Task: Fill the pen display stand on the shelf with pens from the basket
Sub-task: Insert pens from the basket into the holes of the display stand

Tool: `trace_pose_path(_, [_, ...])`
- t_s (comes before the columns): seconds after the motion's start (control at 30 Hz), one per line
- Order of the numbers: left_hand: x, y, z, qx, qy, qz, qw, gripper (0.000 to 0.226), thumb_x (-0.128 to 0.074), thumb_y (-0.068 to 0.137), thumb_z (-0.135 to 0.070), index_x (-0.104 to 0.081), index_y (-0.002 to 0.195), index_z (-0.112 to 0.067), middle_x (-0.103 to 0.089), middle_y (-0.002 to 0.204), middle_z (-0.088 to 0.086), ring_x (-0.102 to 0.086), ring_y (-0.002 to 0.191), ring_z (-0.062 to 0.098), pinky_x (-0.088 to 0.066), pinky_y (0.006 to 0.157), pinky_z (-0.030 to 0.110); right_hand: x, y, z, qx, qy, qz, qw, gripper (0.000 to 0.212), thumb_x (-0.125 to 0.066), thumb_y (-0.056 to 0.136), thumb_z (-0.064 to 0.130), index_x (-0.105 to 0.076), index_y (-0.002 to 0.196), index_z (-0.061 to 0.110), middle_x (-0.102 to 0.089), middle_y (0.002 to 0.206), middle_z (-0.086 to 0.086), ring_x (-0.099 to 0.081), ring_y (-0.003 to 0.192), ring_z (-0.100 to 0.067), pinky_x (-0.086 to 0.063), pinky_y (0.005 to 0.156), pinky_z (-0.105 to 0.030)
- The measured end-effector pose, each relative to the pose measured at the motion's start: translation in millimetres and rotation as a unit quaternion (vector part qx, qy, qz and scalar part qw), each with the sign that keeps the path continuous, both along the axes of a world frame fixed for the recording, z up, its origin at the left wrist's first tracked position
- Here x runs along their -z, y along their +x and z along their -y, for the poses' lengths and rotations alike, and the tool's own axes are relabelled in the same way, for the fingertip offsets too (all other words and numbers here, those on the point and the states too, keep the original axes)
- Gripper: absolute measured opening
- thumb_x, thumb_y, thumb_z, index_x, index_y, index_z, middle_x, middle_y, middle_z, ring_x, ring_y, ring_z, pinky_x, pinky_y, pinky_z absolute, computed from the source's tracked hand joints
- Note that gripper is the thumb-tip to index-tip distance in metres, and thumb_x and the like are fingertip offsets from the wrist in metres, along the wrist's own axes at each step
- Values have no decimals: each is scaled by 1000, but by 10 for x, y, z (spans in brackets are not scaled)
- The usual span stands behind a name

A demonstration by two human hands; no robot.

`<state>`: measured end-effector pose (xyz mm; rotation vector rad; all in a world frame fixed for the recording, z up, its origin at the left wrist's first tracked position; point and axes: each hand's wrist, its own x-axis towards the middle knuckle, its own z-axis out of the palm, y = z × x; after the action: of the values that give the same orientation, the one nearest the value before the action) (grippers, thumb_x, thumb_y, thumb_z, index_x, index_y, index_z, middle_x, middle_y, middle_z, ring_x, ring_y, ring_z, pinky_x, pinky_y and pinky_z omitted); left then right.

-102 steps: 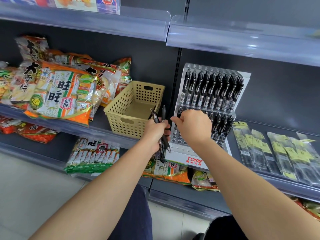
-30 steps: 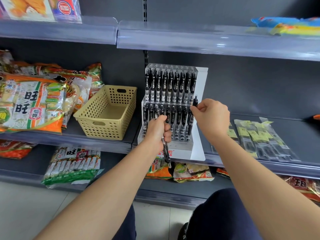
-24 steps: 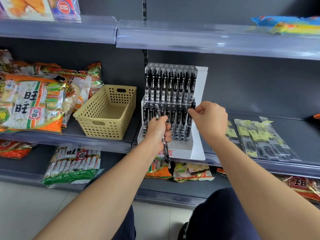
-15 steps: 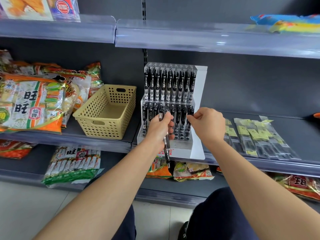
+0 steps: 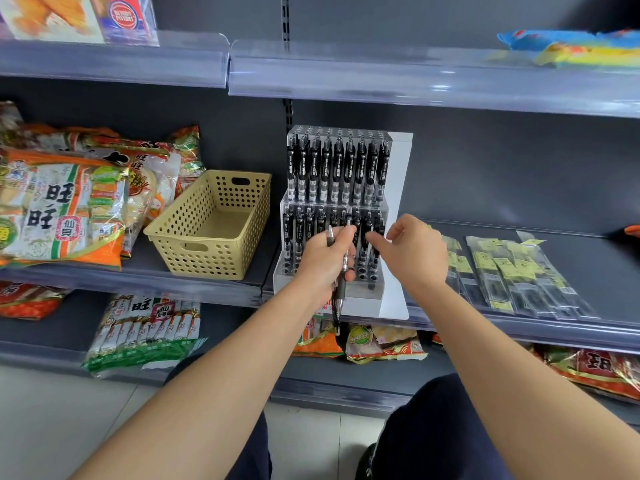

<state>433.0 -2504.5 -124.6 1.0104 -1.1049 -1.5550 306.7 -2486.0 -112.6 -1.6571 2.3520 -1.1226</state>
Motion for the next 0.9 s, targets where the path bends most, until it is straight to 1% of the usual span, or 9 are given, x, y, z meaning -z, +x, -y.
trace_pose_path(0.13, [-5,14,-20,24,-34,4,999,13,-53,97,-16,-57,108,-10,-51,70,4,-46,55,11,-38,42,24,-161,85,-35,-93,-72,134,984,37,-62,88,42,-60,62,15,-62,57,-2,-56,53,-20,-48,53,-32])
trace_pose_path(0.23, [0,13,-29,27,-86,49,995,16,-59,94,-18,-55,110,-14,-50,81,10,-47,61,15,-40,44,27,-308,135,-60,-135,-25,230,963,40,-72,80,44,-65,63,8,-63,55,-1,-53,44,-13,-42,42,-22])
trace_pose_path(0.33, [9,18,-37,37,-143,96,984,12,-60,93,-15,-57,104,-19,-50,79,12,-47,60,19,-41,47,30,-361,101,-54,-130,43,250,959,32,-78,76,36,-67,67,7,-62,53,0,-53,42,-11,-38,39,-20])
trace_pose_path(0.43, [15,30,-46,42,-157,99,982,14,-53,97,-15,-59,107,-24,-56,80,9,-50,63,17,-49,54,32,-377,58,-58,-128,46,237,962,27,-76,80,32,-68,66,10,-67,57,-1,-59,44,-11,-40,40,-20])
trace_pose_path(0.53, [19,46,-40,1,-117,79,990,18,-44,101,-22,-62,102,-22,-59,80,2,-57,69,15,-55,69,39,-390,20,-51,-99,-24,233,967,25,-72,84,30,-66,66,13,-71,64,-4,-68,53,-16,-50,46,-25])
trace_pose_path(0.63, [66,74,12,-66,-107,104,987,21,-43,101,-27,-61,91,-21,-59,78,-2,-57,73,12,-55,75,39,-405,-5,-36,-49,-97,153,982,27,-68,85,37,-63,68,17,-70,66,0,-69,63,-18,-56,60,-31])
trace_pose_path(0.7, [88,87,33,-90,-108,117,983,24,-43,101,-29,-60,87,-20,-57,72,-3,-55,68,11,-54,71,38,-418,7,-51,-32,-125,89,988,26,-66,86,39,-63,73,16,-67,67,2,-66,67,-16,-49,63,-27])
trace_pose_path(0.77, [83,92,37,-97,-108,119,982,25,-42,102,-29,-59,88,-18,-54,66,-2,-51,58,11,-50,58,34,-406,33,-66,-32,-129,35,991,26,-64,88,38,-65,77,15,-63,66,4,-60,67,-15,-41,60,-24])
trace_pose_path(0.9, [71,72,36,-86,-91,94,988,25,-41,102,-32,-56,87,-19,-43,54,-4,-35,41,10,-27,40,23,-310,55,-44,-32,-109,-16,993,28,-63,90,38,-64,78,13,-61,66,3,-57,64,-16,-37,54,-24])
